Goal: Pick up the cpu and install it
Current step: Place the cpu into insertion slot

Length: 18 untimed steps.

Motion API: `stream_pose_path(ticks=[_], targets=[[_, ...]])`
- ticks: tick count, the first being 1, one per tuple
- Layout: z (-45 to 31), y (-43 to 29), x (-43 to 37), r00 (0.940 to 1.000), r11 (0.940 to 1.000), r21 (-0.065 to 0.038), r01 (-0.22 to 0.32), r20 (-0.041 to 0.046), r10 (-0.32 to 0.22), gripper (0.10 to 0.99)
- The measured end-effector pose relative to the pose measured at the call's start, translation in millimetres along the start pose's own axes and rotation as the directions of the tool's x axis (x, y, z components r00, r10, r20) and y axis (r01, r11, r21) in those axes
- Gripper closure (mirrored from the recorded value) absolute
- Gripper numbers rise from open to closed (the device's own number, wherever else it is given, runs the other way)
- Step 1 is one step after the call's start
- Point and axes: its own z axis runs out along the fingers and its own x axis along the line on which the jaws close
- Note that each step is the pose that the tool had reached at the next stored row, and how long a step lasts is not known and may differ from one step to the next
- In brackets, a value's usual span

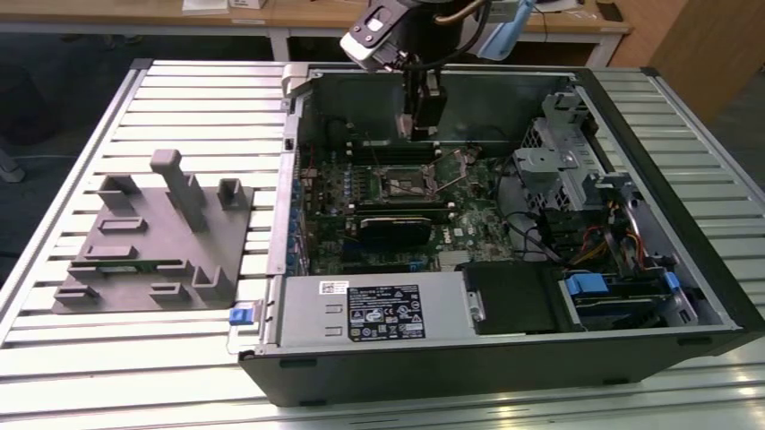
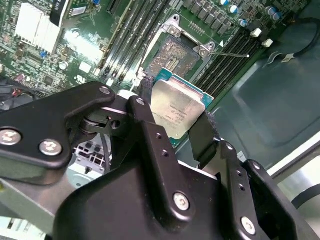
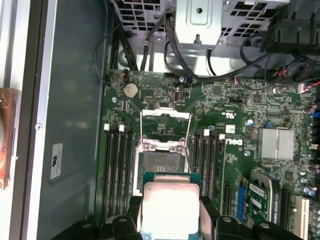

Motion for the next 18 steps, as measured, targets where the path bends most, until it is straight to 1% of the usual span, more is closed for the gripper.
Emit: stream_pose_path(ticks=[8,11,13,16,18], targets=[[14.6,-0.2,4.4,1.0,1.0,0.0,0.008,0.0002,-0.008,0.541],[18.9,-0.3,4.6,1.0,1.0,-0.001,0.008,0.0005,-0.008,0.541],[21.2,-0.4,4.6,1.0,0.9999,-0.008,0.008,0.0007,-0.008,0.541],[24.2,-0.5,4.6,1.0,0.9997,-0.021,0.008,0.0016,-0.008,0.541],[27.2,-0.5,4.9,1.0,0.9997,-0.023,0.008,0.0017,-0.008,0.541]])
